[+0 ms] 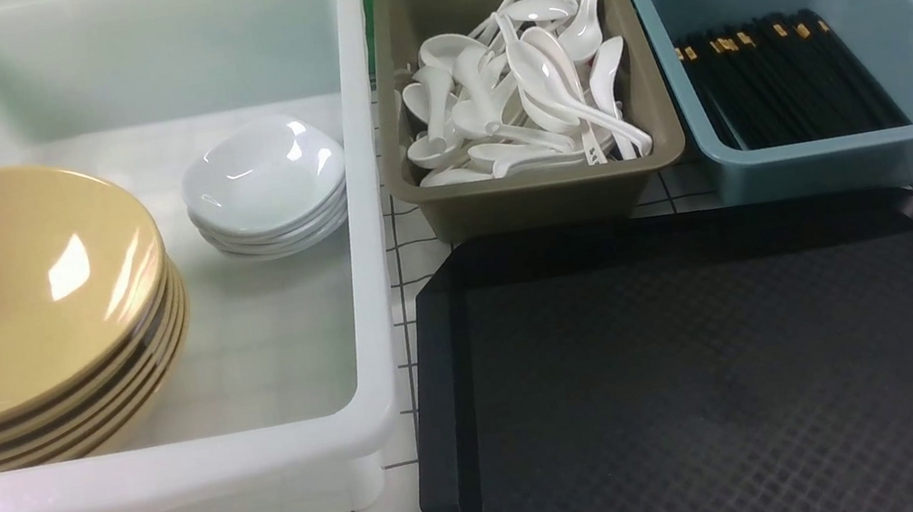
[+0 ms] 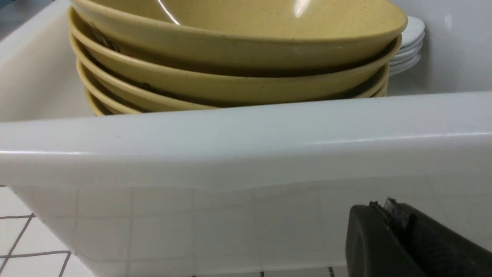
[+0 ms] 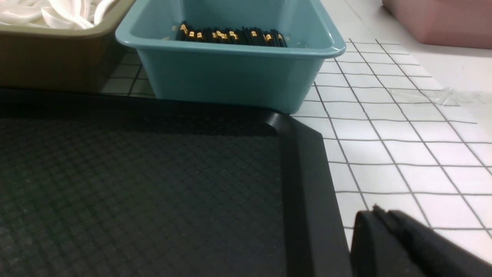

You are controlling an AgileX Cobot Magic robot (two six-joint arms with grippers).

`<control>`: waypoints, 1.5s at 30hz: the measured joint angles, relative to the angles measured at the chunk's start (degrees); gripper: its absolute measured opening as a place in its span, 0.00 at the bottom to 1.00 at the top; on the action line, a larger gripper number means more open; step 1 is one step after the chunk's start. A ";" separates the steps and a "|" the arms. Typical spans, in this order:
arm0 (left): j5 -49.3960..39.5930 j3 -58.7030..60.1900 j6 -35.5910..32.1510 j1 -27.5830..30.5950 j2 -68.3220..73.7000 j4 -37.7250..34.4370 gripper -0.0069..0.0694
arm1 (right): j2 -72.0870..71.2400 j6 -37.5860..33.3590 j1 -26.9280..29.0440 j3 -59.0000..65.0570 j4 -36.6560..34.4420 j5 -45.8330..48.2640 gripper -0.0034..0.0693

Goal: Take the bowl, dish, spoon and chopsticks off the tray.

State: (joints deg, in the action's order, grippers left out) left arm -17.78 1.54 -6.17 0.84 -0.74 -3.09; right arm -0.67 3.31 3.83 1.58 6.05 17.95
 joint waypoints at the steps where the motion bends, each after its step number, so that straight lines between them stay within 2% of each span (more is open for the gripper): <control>1: 0.00 0.00 0.00 0.00 0.00 0.00 0.07 | 0.00 0.00 0.00 0.00 0.00 0.00 0.15; 45: 0.00 0.00 0.13 0.00 0.00 0.00 0.07 | 0.00 0.12 0.00 0.00 0.00 0.00 0.21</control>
State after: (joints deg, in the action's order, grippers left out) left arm -17.78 1.54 -6.05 0.84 -0.74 -3.09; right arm -0.67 3.44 3.83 1.58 6.05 17.95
